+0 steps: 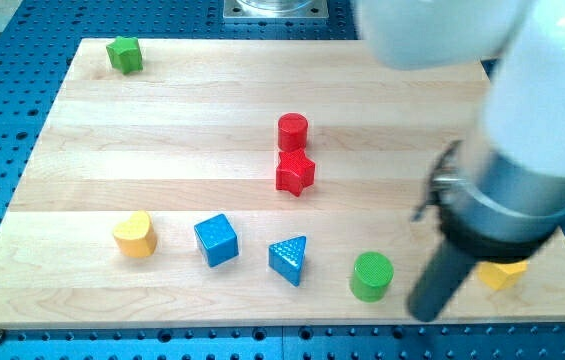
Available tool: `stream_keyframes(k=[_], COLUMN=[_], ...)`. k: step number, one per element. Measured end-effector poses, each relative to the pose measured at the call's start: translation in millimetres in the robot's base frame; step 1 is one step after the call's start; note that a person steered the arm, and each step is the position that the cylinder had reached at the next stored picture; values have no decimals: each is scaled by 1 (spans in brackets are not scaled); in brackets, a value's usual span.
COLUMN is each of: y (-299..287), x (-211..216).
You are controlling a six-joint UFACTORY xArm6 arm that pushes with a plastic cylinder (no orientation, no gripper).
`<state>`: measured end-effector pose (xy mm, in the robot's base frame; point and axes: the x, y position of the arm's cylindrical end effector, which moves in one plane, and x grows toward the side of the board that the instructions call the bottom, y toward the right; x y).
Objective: Push the green circle to the top left of the hexagon
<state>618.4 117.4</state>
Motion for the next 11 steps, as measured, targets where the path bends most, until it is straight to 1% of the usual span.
stream_keyframes(k=[1, 2, 3, 4, 5, 6, 7, 8, 9, 10, 11], y=[-59, -95, -56, -12, -26, 3, -5, 43, 22, -30, -41], x=[0, -2, -22, -28, -1, -26, -29, -36, -37, -21, -36])
